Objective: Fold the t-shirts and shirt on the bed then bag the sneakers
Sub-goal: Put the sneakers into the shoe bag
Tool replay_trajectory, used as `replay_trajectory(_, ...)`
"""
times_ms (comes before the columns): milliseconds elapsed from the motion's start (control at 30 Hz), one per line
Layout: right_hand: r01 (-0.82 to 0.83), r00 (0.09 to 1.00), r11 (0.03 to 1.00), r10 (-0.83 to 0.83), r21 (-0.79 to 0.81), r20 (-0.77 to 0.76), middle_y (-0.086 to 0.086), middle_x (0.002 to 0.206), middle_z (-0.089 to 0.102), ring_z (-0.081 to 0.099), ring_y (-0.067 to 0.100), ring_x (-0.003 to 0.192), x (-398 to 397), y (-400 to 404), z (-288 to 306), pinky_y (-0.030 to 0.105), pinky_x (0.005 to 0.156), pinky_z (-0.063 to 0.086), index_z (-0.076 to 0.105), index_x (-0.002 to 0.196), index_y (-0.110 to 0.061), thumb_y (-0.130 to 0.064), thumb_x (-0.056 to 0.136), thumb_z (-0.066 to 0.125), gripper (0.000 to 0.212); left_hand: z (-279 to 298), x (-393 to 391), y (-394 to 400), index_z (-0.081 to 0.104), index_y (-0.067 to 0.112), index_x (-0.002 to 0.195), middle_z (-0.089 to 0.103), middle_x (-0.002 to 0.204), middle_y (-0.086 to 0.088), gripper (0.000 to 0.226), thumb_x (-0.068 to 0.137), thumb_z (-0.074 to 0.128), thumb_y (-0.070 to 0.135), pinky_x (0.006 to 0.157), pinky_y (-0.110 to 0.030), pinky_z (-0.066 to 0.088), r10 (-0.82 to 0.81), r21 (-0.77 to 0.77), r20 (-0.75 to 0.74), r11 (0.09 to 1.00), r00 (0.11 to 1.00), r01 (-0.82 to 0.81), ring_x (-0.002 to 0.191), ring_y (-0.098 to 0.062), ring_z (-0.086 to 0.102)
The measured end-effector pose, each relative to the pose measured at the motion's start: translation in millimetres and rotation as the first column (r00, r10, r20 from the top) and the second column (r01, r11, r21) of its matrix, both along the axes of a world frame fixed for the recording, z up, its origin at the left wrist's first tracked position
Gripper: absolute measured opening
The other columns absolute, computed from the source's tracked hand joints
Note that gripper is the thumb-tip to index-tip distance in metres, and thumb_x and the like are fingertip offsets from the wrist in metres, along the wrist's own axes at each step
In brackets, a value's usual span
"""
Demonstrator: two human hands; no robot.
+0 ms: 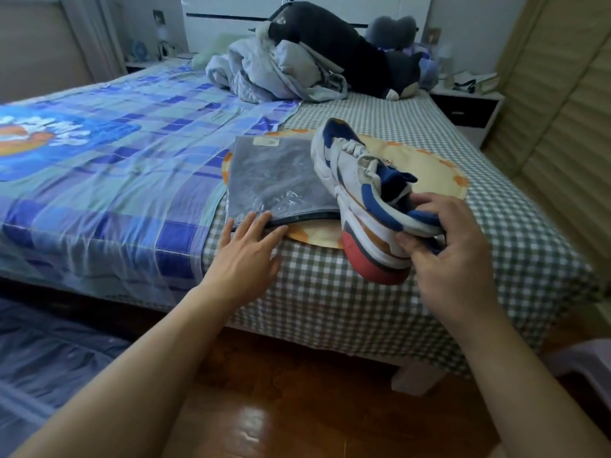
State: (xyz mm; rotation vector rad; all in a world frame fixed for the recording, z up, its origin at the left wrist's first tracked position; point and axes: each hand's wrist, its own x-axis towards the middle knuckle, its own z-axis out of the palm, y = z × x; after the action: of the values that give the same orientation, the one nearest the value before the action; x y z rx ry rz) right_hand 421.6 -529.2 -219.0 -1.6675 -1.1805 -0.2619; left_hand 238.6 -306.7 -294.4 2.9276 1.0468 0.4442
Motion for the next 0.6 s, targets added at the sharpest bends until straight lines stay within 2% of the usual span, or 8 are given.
replay_trajectory(100,-0.004,0.999,1.0,0.005,-0.031,0.034,-0.002,0.12,0.059,0.055,0.005,0.112,0.1,-2.7,-2.4,0.009,0.093,0.043,0.065,0.11,-0.008,0.0,0.083,0.076,0.03,2.1,4.7,0.3,0.025,0.038,0.158,0.007,0.17,-0.002,0.06,0.102,0.041,0.051,0.125,-0.054,-0.002,0.015,-0.049,0.008,0.999,1.0,-0.015,0.157,-0.024,-0.002)
replay_trajectory(233,-0.007,1.0,0.999,0.008,-0.054,0.024,-0.005,0.121,0.059,0.053,-0.002,0.113,3.3,-6.1,-7.0,0.01,0.093,0.043,0.065,0.109,-0.01,0.0,0.083,0.076,0.03,3.2,13.9,1.9,0.02,0.029,0.16,0.008,0.17,0.001,0.066,0.102,0.038,0.053,0.125,-0.054,-0.005,0.027,-0.096,0.002,0.995,1.0,-0.026,0.157,-0.021,-0.003)
replay_trajectory(333,-0.01,1.0,0.998,0.011,-0.055,0.017,-0.004,0.121,0.058,0.053,-0.003,0.114,5.8,-8.9,-7.5,0.011,0.095,0.044,0.065,0.108,-0.01,0.0,0.083,0.076,0.028,5.8,22.7,2.9,0.033,0.019,0.156,0.022,0.167,0.004,0.063,0.102,0.04,0.05,0.126,-0.053,-0.002,0.052,-0.138,0.078,0.99,0.996,-0.041,0.156,-0.016,0.009)
replay_trajectory(433,-0.009,1.0,0.999,0.009,-0.053,0.012,-0.004,0.122,0.059,0.054,-0.001,0.114,8.0,-13.6,-8.0,0.011,0.094,0.043,0.066,0.105,-0.01,-0.001,0.084,0.076,0.025,7.6,28.1,3.8,0.045,0.018,0.149,0.038,0.159,0.005,0.055,0.1,0.045,0.045,0.126,-0.05,0.003,0.082,-0.167,0.17,0.985,0.982,-0.053,0.15,-0.013,0.027)
replay_trajectory(600,0.004,1.0,0.998,-0.003,-0.064,0.01,-0.004,0.124,0.06,0.055,0.003,0.117,12.0,-22.6,-10.0,0.014,0.096,0.045,0.067,0.104,-0.01,0.0,0.083,0.076,0.025,12.9,33.9,4.5,0.057,0.016,0.135,0.058,0.139,-0.001,0.041,0.098,0.051,0.03,0.12,-0.043,0.019,0.096,-0.119,0.302,0.991,0.948,-0.062,0.132,-0.019,0.048)
